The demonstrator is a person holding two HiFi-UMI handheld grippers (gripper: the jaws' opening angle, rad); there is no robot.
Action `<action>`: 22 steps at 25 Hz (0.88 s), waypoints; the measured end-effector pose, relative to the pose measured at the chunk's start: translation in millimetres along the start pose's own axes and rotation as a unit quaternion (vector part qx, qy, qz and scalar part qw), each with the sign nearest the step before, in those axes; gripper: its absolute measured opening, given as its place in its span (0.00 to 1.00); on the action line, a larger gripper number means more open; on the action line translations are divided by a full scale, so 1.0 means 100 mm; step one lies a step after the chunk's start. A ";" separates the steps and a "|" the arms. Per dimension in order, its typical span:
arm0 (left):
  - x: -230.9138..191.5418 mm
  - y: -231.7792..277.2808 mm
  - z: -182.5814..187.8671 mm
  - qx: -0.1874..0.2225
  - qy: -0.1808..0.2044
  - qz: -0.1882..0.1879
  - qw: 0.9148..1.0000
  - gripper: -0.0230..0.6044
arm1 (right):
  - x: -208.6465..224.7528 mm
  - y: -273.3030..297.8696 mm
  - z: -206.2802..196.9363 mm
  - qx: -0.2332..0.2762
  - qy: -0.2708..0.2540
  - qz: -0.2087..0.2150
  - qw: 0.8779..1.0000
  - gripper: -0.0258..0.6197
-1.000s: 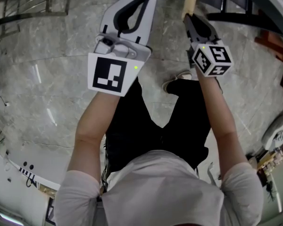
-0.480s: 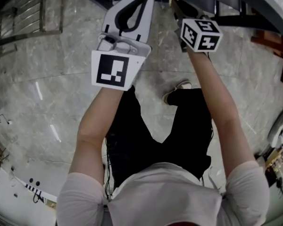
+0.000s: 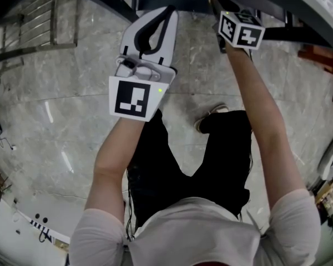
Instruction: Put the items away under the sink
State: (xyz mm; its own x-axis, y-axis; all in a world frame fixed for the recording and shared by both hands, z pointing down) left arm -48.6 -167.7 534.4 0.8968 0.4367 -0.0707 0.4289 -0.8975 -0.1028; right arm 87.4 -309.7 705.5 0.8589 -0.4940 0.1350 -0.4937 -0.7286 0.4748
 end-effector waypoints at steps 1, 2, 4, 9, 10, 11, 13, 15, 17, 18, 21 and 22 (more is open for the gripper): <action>-0.01 0.01 -0.02 -0.002 0.007 -0.001 1.000 0.04 | 0.02 0.02 0.01 0.001 0.000 -0.002 1.000 0.14; -0.03 0.03 -0.03 -0.003 0.013 -0.001 1.000 0.04 | 0.03 0.04 0.03 0.003 0.000 -0.005 1.000 0.14; -0.08 0.10 -0.06 0.000 0.018 0.001 1.000 0.04 | 0.07 0.07 0.08 0.008 -0.003 -0.010 1.000 0.14; -0.13 0.23 -0.15 0.003 0.007 0.002 1.000 0.04 | 0.14 0.13 0.08 0.006 -0.002 -0.023 1.000 0.14; -0.12 0.26 -0.17 0.004 0.005 0.000 1.000 0.04 | 0.17 0.14 0.10 0.008 -0.002 -0.026 1.000 0.14; -0.10 0.28 -0.18 0.003 0.003 -0.003 1.000 0.04 | 0.19 0.14 0.12 0.011 -0.002 -0.029 1.000 0.14; -0.07 0.31 -0.22 -0.001 -0.001 -0.007 1.000 0.04 | 0.23 0.15 0.16 0.016 -0.001 -0.034 0.999 0.14; -0.07 0.34 -0.24 -0.003 -0.002 -0.010 1.000 0.04 | 0.28 0.15 0.18 0.020 0.001 -0.040 0.999 0.15; -0.07 0.36 -0.23 -0.003 -0.004 -0.010 1.000 0.04 | 0.32 0.15 0.17 0.020 0.001 -0.046 0.999 0.18; -0.08 0.37 -0.23 -0.002 -0.004 -0.010 1.000 0.04 | 0.33 0.15 0.17 0.020 -0.001 -0.048 0.999 0.19; -0.09 0.38 -0.24 -0.005 -0.005 -0.009 1.000 0.04 | 0.34 0.14 0.17 0.024 -0.004 -0.052 0.998 0.22; -0.10 0.38 -0.24 -0.006 -0.006 -0.008 1.000 0.04 | 0.35 0.14 0.18 0.026 -0.003 -0.053 0.998 0.22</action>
State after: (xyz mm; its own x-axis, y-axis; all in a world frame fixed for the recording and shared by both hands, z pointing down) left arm -38.2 -207.7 555.1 0.8883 0.4520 -0.0809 0.4449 -0.8908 -0.0923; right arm 108.1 -345.5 701.5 0.9060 -0.4153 0.0814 -0.4064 -0.8001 0.4412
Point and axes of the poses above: the fingertips, and each gripper's own axes: y forward along the fingers, x to its right, z out of its top, the point moved 2 cm from there along -y, backward along the fingers, and after that the axes turned 2 degrees about x, right-handed, at the moved point
